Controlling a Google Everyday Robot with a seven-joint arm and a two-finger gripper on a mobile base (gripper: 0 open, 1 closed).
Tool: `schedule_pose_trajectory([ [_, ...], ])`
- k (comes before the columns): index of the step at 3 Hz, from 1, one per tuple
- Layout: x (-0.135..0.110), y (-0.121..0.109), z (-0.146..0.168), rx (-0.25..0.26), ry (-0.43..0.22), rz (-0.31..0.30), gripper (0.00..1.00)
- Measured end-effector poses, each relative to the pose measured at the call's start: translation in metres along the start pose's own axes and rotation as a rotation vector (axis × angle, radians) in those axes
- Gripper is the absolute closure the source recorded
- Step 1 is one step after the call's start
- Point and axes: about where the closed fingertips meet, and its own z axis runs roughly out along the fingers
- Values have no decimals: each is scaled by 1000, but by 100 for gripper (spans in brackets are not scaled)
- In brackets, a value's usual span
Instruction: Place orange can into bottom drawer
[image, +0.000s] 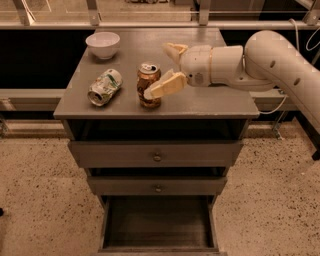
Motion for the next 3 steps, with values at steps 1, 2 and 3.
schedule_pose_trajectory([
  [1, 16, -3, 14, -14, 17, 55, 0],
  [2, 32, -5, 32, -33, -6, 160, 22],
  [3, 39, -2, 36, -50, -20, 217, 45],
])
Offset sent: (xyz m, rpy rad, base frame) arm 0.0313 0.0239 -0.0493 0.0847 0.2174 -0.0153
